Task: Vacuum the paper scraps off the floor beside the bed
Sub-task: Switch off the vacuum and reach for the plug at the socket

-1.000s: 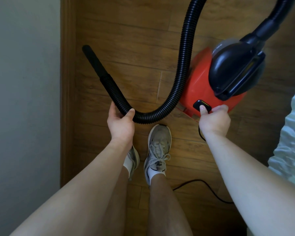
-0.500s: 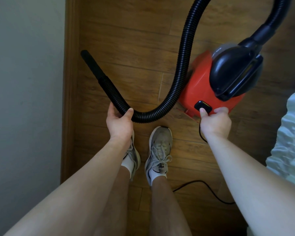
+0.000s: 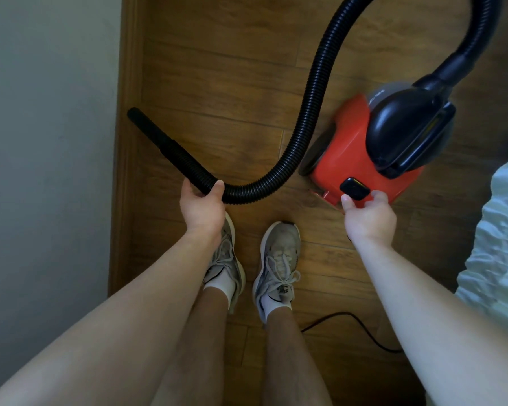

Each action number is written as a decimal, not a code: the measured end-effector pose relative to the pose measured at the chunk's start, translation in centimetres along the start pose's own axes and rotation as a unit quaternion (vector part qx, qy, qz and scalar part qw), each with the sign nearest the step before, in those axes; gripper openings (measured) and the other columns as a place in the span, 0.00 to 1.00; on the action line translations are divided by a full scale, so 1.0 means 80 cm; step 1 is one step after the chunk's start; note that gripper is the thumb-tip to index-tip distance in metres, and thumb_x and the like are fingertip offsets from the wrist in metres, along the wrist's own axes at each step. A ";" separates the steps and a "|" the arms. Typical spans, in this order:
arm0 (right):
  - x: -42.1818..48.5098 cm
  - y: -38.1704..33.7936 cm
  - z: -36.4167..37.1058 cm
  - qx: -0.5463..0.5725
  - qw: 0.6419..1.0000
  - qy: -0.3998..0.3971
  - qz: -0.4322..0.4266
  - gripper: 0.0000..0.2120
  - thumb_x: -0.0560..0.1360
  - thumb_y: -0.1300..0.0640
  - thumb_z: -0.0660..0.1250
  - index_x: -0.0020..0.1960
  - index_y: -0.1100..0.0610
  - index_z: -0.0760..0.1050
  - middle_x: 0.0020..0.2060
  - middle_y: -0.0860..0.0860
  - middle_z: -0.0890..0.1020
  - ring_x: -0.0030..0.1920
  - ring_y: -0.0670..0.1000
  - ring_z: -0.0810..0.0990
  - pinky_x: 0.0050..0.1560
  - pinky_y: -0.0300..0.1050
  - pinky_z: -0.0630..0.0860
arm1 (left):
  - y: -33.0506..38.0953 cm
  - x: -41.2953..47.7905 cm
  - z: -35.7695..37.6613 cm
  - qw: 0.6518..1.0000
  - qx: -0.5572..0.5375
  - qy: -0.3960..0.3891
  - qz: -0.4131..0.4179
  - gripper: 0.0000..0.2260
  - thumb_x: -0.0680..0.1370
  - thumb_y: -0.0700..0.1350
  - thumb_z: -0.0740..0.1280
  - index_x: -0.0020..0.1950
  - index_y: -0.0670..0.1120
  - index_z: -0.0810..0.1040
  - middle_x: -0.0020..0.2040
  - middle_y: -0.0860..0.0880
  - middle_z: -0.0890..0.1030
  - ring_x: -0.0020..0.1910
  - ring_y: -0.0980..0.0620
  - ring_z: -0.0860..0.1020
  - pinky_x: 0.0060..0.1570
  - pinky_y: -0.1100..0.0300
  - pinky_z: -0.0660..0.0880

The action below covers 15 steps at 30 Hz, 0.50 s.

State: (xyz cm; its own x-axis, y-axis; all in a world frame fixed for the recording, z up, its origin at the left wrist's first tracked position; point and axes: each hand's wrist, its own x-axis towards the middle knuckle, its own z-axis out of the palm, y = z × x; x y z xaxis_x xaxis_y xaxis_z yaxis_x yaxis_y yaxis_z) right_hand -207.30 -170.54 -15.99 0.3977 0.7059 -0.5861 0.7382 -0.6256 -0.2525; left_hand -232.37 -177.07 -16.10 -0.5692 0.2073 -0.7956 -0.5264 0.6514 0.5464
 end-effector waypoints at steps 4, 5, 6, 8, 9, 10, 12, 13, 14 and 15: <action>-0.002 0.000 0.003 -0.003 1.000 0.000 -0.004 0.28 0.77 0.45 0.70 0.70 0.59 0.69 0.59 0.58 0.80 0.60 0.62 0.79 0.54 0.47 0.73 | 0.005 0.014 -0.002 1.000 0.005 0.015 -0.006 0.28 0.80 0.39 0.70 0.78 0.48 0.66 0.62 0.50 0.79 0.61 0.48 0.80 0.64 0.48 0.78; -0.003 0.000 0.003 -0.006 1.000 0.000 -0.005 0.28 0.77 0.45 0.70 0.71 0.59 0.68 0.60 0.58 0.80 0.61 0.62 0.78 0.55 0.48 0.73 | 0.006 0.015 -0.002 1.000 0.006 0.015 -0.009 0.28 0.80 0.39 0.70 0.78 0.48 0.66 0.61 0.50 0.79 0.61 0.48 0.80 0.63 0.48 0.79; -0.004 -0.002 0.002 -0.011 1.000 0.002 -0.008 0.29 0.77 0.46 0.70 0.72 0.59 0.68 0.62 0.59 0.79 0.62 0.62 0.78 0.57 0.50 0.74 | 0.007 0.016 -0.002 1.000 0.006 0.015 -0.013 0.28 0.80 0.39 0.70 0.78 0.47 0.65 0.62 0.50 0.79 0.61 0.48 0.80 0.62 0.49 0.80; -0.008 -0.005 0.002 -0.029 0.999 0.008 -0.018 0.31 0.77 0.46 0.70 0.74 0.59 0.66 0.65 0.60 0.75 0.64 0.63 0.76 0.61 0.53 0.74 | 0.007 0.017 -0.001 1.000 0.000 0.013 -0.022 0.28 0.80 0.38 0.70 0.78 0.47 0.65 0.62 0.49 0.78 0.60 0.48 0.81 0.60 0.51 0.80; -0.011 -0.006 0.002 -0.040 0.999 0.010 -0.025 0.32 0.77 0.46 0.70 0.76 0.59 0.65 0.67 0.60 0.73 0.65 0.63 0.75 0.63 0.53 0.73 | 0.007 0.017 0.000 1.000 -0.003 0.013 -0.026 0.28 0.80 0.38 0.70 0.78 0.47 0.65 0.62 0.49 0.78 0.60 0.48 0.81 0.60 0.52 0.81; -0.014 -0.007 0.003 -0.050 0.998 0.009 -0.032 0.33 0.78 0.47 0.70 0.77 0.59 0.64 0.70 0.60 0.70 0.66 0.63 0.74 0.64 0.53 0.73 | 0.006 0.018 0.001 0.999 -0.006 0.014 -0.030 0.28 0.80 0.38 0.70 0.78 0.47 0.65 0.62 0.49 0.78 0.61 0.48 0.81 0.59 0.52 0.81; -0.018 -0.007 0.005 -0.071 0.996 0.002 -0.045 0.35 0.78 0.46 0.69 0.78 0.58 0.61 0.73 0.59 0.65 0.68 0.62 0.73 0.66 0.53 0.72 | 0.005 0.019 0.002 0.999 -0.011 0.015 -0.035 0.28 0.80 0.38 0.70 0.78 0.47 0.64 0.63 0.49 0.78 0.61 0.47 0.80 0.58 0.52 0.81; -0.019 -0.007 0.006 -0.081 0.995 0.000 -0.052 0.35 0.78 0.46 0.69 0.78 0.58 0.61 0.74 0.59 0.63 0.68 0.62 0.72 0.66 0.53 0.71 | 0.005 0.020 0.002 0.999 -0.016 0.013 -0.037 0.28 0.80 0.38 0.69 0.78 0.47 0.64 0.63 0.48 0.78 0.62 0.47 0.80 0.57 0.53 0.81; -0.020 -0.006 0.008 -0.091 0.994 -0.002 -0.057 0.36 0.78 0.46 0.69 0.79 0.58 0.60 0.75 0.59 0.62 0.68 0.63 0.72 0.67 0.53 0.71 | 0.005 0.020 0.003 0.999 -0.020 0.012 -0.040 0.28 0.80 0.38 0.69 0.78 0.47 0.64 0.64 0.48 0.78 0.62 0.47 0.80 0.55 0.54 0.82; -0.020 -0.006 0.009 -0.100 0.993 -0.004 -0.062 0.36 0.78 0.46 0.69 0.79 0.58 0.60 0.75 0.59 0.61 0.68 0.63 0.72 0.67 0.54 0.71 | 0.006 0.019 0.003 0.999 -0.026 0.012 -0.042 0.29 0.80 0.38 0.70 0.79 0.47 0.63 0.64 0.47 0.77 0.62 0.47 0.79 0.53 0.56 0.82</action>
State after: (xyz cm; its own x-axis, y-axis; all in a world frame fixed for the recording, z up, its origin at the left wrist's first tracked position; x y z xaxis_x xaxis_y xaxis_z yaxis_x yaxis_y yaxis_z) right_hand -208.67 -171.64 -15.47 0.2923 0.7703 -0.5668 0.8752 -0.4543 -0.1660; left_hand -233.36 -176.24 -17.12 -0.5366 0.1362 -0.8328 -0.6040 0.6271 0.4918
